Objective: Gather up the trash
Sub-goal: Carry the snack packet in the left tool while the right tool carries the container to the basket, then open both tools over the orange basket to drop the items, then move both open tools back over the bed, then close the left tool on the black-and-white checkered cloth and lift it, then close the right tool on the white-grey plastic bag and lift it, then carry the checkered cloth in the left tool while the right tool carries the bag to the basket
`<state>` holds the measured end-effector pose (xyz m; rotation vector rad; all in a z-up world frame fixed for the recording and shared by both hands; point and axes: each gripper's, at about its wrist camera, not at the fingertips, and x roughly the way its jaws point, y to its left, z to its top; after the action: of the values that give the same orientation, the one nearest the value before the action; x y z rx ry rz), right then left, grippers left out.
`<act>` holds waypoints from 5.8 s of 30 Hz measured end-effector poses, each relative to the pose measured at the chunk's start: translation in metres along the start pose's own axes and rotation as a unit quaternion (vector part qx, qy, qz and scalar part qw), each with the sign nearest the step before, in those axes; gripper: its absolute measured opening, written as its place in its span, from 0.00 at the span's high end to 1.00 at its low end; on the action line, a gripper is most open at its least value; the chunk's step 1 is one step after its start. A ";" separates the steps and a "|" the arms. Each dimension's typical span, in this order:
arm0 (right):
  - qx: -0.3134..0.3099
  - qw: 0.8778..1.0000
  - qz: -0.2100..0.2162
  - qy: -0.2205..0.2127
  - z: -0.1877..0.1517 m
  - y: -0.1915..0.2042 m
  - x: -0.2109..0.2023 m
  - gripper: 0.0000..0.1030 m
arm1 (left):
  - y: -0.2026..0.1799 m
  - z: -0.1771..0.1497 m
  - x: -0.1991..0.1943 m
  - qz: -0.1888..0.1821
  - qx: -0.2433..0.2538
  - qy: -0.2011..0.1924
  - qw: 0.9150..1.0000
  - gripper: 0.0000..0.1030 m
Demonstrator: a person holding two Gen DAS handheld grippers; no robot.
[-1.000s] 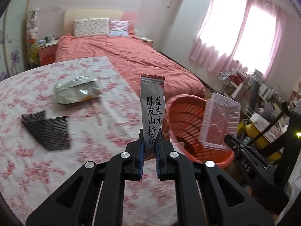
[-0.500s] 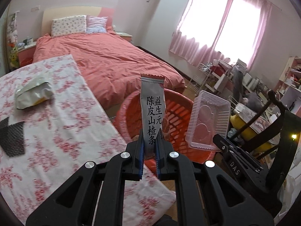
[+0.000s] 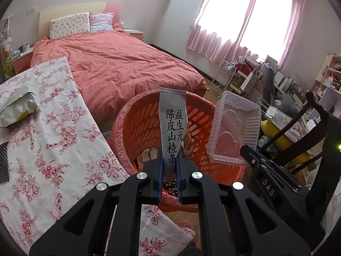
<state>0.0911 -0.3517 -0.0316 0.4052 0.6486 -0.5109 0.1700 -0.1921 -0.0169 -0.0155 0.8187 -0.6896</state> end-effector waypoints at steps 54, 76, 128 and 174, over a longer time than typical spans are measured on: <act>-0.063 0.995 0.075 0.018 -0.009 0.076 -0.014 0.63 | 0.162 -0.020 -0.083 0.213 -0.100 -0.006 0.972 0.45; -0.158 0.980 0.112 0.047 -0.044 0.172 -0.020 0.63 | 0.237 -0.031 -0.082 0.257 -0.182 -0.003 0.949 0.91; -0.228 0.948 0.213 0.065 -0.039 0.343 0.021 0.99 | 0.312 -0.044 -0.200 0.295 -0.188 -0.093 0.932 0.95; -0.169 0.976 0.138 -0.015 -0.015 0.133 -0.060 0.99 | 0.106 -0.001 -0.120 0.117 -0.058 -0.087 0.988 0.95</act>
<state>0.1183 -0.2188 0.0230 0.1612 0.6242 -0.1370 0.1706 -0.0404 0.0338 -0.0830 0.6780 -0.4116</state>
